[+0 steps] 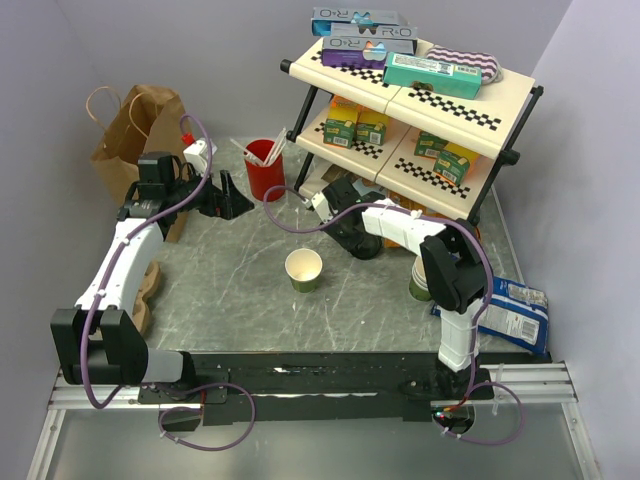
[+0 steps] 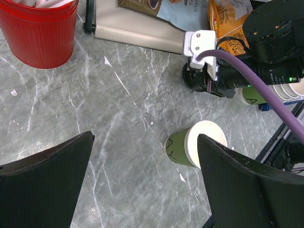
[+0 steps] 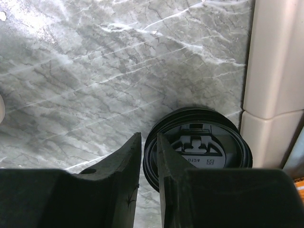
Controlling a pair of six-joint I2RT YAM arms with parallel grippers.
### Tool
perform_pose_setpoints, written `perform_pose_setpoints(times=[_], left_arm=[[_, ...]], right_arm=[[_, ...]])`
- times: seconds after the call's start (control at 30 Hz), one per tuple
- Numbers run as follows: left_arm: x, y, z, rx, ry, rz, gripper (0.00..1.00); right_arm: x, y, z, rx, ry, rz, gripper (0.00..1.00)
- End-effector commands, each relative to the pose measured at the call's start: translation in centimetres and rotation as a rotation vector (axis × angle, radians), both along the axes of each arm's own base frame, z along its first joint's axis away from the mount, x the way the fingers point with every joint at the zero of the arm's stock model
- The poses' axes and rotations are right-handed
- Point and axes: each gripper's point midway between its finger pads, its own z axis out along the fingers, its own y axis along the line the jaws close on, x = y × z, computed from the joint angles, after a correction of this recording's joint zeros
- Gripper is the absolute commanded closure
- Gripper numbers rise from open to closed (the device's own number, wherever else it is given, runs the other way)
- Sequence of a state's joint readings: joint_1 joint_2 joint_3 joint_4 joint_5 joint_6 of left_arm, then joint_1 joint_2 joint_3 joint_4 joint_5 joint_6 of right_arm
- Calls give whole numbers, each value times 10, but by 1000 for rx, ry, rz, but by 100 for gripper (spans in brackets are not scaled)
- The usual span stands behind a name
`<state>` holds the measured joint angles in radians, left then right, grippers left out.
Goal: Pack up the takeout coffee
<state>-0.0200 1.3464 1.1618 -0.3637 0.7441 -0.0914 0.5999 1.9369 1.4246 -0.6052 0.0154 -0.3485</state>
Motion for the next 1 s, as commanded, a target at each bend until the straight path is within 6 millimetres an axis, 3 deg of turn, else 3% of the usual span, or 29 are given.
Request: perform_pose_setpoints(times=[0.0, 0.27, 0.5, 0.97], left_arm=[[3, 1, 8, -6, -30, -5, 3], [3, 1, 9, -6, -35, -5, 3], [2, -1, 9, -10, -34, -9, 3], [3, 1, 6, -5, -31, -4, 3]], right_arm=[[7, 3, 7, 8, -16, -27, 74], [15, -3, 11, -27, -50, -53, 75], [16, -12, 26, -41, -103, -61, 74], [12, -17, 11, -53, -62, -74, 71]])
